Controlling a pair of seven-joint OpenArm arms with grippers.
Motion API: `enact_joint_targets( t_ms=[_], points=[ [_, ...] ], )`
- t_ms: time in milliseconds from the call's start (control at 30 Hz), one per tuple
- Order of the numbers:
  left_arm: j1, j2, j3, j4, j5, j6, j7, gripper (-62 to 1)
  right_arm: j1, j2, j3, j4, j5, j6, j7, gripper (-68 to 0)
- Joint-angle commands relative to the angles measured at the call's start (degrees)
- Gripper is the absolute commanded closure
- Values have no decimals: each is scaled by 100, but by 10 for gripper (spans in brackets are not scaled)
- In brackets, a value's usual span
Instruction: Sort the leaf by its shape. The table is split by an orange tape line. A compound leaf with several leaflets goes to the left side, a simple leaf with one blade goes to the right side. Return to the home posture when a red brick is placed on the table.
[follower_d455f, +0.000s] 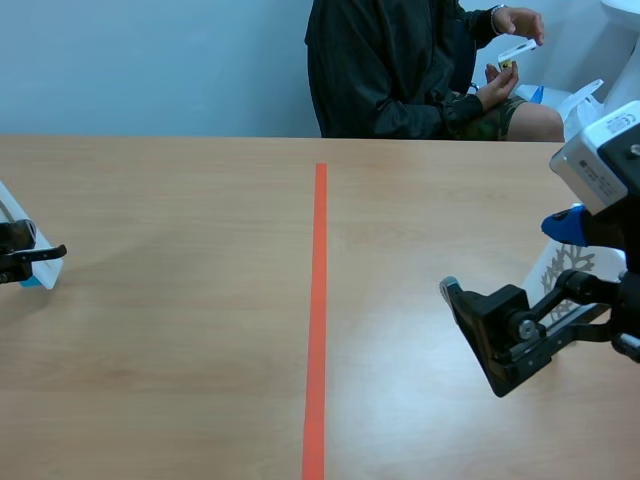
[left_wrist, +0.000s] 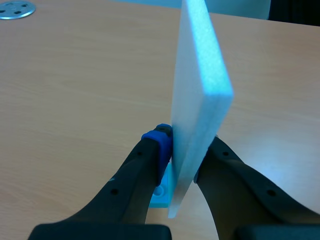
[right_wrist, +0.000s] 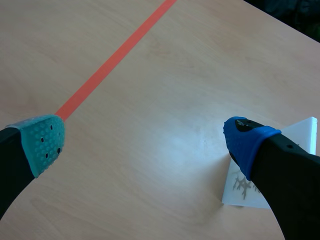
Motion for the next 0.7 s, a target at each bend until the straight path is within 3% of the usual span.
enact_joint_targets(
  t_ms=[0, 533, 667],
  points=[
    [-81, -35, 9, 98, -35, -2, -83, -43, 39, 28, 48, 20, 39, -20, 79, -679],
    [-81, -52, 151, -52, -35, 4, -79, -89, 37, 28, 48, 20, 39, -20, 57, -679],
    [-81, -96, 151, -52, -35, 7, -72, -158, 37, 28, 48, 20, 39, -20, 57, -679]
  ],
)
